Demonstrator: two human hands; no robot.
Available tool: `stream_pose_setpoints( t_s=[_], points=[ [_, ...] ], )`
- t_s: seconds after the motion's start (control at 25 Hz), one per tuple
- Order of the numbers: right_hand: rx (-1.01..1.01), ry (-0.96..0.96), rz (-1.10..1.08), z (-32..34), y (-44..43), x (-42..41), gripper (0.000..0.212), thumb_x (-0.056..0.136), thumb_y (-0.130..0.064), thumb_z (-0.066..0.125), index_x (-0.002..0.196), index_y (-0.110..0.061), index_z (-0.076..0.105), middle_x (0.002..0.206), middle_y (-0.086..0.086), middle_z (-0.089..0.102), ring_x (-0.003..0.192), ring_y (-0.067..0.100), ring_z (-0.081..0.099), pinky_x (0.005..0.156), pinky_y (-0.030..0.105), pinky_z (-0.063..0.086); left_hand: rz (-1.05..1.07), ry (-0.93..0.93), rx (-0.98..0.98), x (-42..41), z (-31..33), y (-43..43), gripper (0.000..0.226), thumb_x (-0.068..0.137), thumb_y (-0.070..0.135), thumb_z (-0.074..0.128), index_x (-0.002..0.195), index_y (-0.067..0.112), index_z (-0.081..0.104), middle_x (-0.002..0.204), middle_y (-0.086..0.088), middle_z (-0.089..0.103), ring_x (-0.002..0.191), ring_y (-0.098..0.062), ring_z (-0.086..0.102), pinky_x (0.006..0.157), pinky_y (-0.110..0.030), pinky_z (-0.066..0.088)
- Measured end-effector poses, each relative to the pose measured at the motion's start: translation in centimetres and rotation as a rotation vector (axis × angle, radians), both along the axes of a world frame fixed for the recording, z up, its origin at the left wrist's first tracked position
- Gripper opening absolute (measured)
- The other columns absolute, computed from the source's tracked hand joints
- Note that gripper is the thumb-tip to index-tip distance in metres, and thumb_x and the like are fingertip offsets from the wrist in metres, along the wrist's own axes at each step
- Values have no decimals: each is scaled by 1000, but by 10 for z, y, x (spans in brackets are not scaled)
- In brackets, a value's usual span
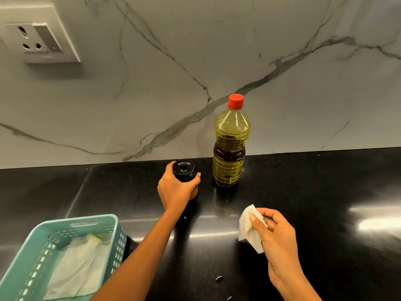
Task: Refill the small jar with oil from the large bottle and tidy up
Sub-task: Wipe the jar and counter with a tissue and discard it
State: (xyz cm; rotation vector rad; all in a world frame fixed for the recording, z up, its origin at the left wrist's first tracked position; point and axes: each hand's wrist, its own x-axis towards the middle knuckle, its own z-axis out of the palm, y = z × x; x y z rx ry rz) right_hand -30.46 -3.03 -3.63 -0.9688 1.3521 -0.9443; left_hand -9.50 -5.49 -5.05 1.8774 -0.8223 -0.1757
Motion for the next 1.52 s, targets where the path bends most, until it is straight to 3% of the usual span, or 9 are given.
stream_pose_setpoints(
  t_s=[0.28,0.4,0.6,0.88,1.04,1.24,1.32,1.4,1.52],
  points=[
    [9,24,-11,-10,-3,0,14,85,-12,64,94,-23,62,95,1,69,93,19,63,89,46,51,-6,44,-13,0,-13,-14,62,62,35,83,115,18,55,107,1,65,94,-7,54,79,-18,38],
    [1,51,-21,-13,1,1,11,85,-12,64,90,-21,60,95,6,68,90,23,64,84,48,53,-93,94,20,4,-18,-14,76,61,37,83,125,16,48,119,-2,60,109,-16,55,88,-23,41],
    [-103,122,20,-5,16,-7,11,87,-15,61,89,-24,55,96,8,65,90,24,63,79,50,54,-182,103,138,-5,-6,17,103,72,44,73,147,17,8,156,-4,14,143,-22,11,113,-39,20],
    [-305,231,109,-5,72,-40,20,84,-14,66,80,-32,60,78,-12,65,75,4,61,65,27,50,-335,-238,91,-65,-35,198,57,85,42,59,136,27,35,149,8,29,141,-6,15,110,-22,23],
    [-367,262,171,-19,112,-58,21,84,-14,67,81,-34,61,80,-14,66,73,-5,61,60,14,45,-316,-342,245,-83,-65,295,54,89,61,36,132,27,39,143,8,38,138,-7,23,110,-17,20],
    [-480,355,261,-39,170,-74,10,85,-14,65,83,-24,63,70,-7,65,63,3,60,53,13,44,-311,-472,373,-86,-76,358,57,94,54,32,130,13,47,142,4,40,137,-15,27,114,-20,14],
    [-588,558,427,-56,190,-78,15,88,-10,59,97,-20,64,80,-3,68,70,7,63,64,23,48,-335,-557,436,-83,-76,365,59,95,52,29,132,9,45,143,-2,41,138,-19,25,115,-26,14],
    [-654,772,654,-75,210,-73,27,93,-15,41,114,-14,59,106,4,65,97,21,62,85,34,47,-345,-602,489,-81,-73,366,61,96,51,24,137,8,39,146,-5,38,140,-19,19,114,-30,13],
    [-762,864,862,-95,245,-60,52,98,-36,19,132,-9,47,140,7,45,133,22,32,108,31,22,-343,-607,523,-83,-74,368,63,96,52,21,139,8,35,148,-6,33,141,-20,13,114,-31,12]
  ],
)
